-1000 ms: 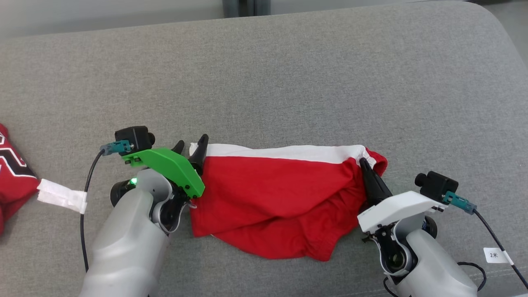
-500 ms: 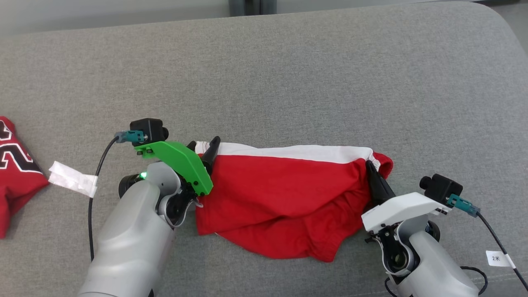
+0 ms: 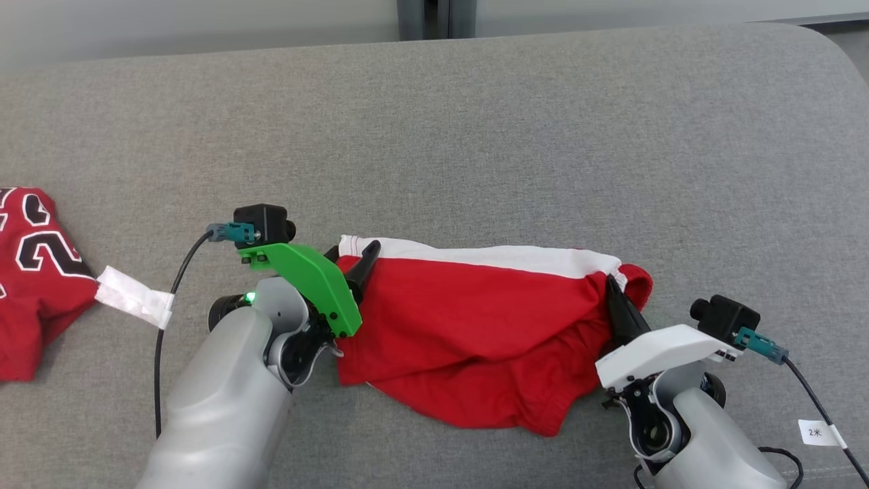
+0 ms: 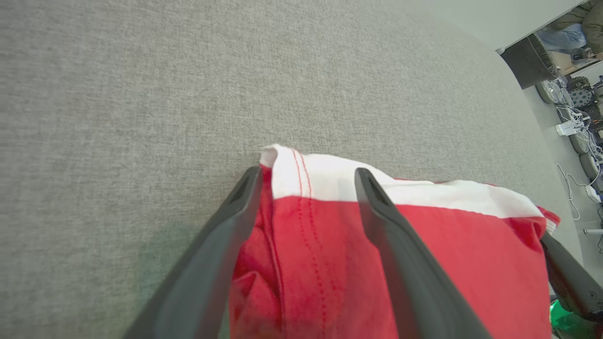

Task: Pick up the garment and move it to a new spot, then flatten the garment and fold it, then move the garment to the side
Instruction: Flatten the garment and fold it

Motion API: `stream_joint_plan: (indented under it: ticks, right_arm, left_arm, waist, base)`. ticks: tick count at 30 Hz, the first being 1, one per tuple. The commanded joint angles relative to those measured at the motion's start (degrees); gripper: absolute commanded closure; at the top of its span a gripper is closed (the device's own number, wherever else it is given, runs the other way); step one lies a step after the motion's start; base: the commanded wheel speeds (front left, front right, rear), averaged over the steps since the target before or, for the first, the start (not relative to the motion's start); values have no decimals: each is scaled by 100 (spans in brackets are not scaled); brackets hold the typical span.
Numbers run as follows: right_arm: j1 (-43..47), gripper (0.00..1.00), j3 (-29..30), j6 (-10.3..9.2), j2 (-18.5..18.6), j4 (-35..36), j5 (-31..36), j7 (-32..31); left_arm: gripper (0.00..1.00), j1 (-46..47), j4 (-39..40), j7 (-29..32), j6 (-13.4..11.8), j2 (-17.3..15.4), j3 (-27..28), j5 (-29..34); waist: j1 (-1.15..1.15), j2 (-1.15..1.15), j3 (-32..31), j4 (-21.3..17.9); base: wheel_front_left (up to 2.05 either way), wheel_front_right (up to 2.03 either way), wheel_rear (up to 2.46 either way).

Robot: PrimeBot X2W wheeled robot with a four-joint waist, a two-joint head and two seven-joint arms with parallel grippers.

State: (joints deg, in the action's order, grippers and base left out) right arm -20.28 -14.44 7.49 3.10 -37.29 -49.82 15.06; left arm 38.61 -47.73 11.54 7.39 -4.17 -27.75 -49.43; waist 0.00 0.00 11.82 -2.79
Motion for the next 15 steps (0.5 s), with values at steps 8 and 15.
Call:
stream_joint_plan:
  ticks: [8, 15]
  right_arm:
    - [15, 100, -80, 0, -7, -56, -32, 15]
    - [-68, 100, -181, 0, -9, -87, -45, 15]
  left_arm:
    - [0, -211, 279, 70, 8, 8, -55, -178]
    - [0, -202, 403, -53, 13, -35, -88, -256]
  waist:
    - [0, 0, -47, 14]
    - [0, 0, 6, -68]
  base:
    - [0, 0, 0]
    - [0, 0, 0]
